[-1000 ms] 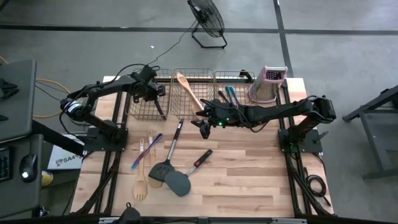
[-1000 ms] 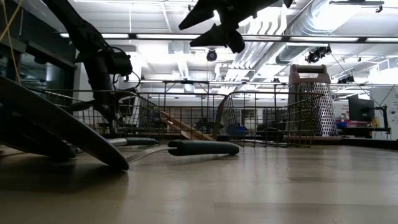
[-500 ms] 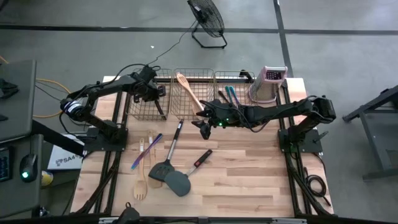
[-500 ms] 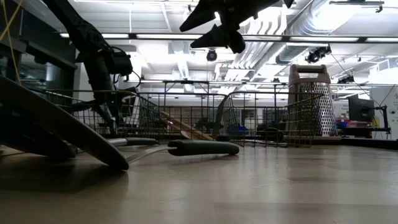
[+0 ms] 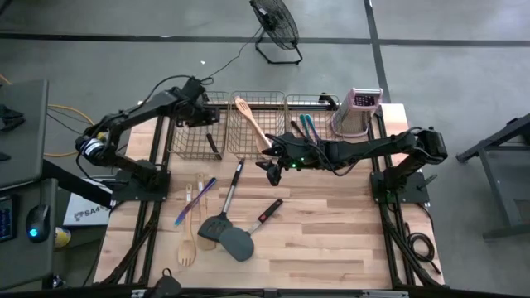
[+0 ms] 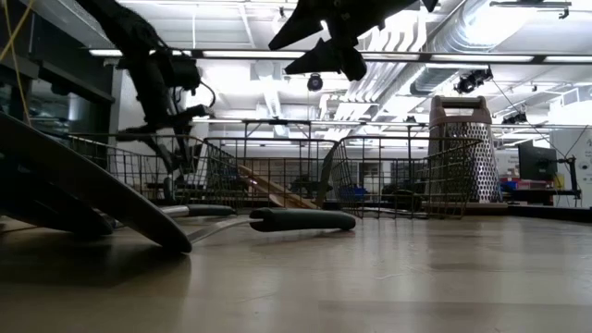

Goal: Pick & Place Kitchen Items
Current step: Put the blue knife into the right wire basket

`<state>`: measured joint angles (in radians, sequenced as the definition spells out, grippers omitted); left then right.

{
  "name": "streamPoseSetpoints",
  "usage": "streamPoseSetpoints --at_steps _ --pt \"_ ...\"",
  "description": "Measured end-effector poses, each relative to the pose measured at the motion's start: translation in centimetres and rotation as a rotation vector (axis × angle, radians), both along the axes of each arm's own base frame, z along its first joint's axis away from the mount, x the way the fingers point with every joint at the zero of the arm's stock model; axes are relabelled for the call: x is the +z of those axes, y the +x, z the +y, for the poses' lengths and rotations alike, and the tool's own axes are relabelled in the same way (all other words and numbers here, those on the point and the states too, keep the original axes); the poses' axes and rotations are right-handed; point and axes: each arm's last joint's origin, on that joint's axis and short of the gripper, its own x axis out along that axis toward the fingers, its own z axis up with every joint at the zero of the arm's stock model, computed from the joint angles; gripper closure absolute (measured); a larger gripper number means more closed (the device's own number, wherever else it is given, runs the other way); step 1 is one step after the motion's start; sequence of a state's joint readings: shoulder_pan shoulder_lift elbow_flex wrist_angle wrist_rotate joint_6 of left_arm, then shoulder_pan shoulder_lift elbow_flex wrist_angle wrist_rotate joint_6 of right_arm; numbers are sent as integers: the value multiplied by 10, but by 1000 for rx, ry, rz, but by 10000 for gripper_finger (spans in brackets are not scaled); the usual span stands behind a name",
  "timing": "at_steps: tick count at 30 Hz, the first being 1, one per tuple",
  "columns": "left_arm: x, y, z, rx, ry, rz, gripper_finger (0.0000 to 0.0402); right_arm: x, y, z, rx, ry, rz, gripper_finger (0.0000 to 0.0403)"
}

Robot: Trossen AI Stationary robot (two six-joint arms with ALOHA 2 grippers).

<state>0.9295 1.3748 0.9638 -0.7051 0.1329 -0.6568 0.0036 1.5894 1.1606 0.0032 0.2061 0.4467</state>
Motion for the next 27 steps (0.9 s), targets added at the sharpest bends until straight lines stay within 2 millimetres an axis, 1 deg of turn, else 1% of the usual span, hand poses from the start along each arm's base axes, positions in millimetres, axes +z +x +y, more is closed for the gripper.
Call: streamPoseSetpoints --at_steps 7,10,13,16,20,23,27 --pt "32 -3 -1 -70 22 123 240 0 0 0 -11 25 -5 167" --pt "47 -4 -2 -105 33 137 240 0 0 0 -12 26 -5 167" --pt "64 -4 -9 -128 74 137 240 0 0 0 -13 27 -6 167" --pt "78 -4 -21 -147 129 129 240 0 0 0 -13 28 -6 167" --pt "95 -6 -42 -183 191 83 240 0 0 0 -13 28 -6 167" --pt "104 -6 -61 -210 220 61 240 0 0 0 -13 28 -6 167" --pt "110 -4 -84 -232 246 73 240 0 0 0 -12 28 -6 167"
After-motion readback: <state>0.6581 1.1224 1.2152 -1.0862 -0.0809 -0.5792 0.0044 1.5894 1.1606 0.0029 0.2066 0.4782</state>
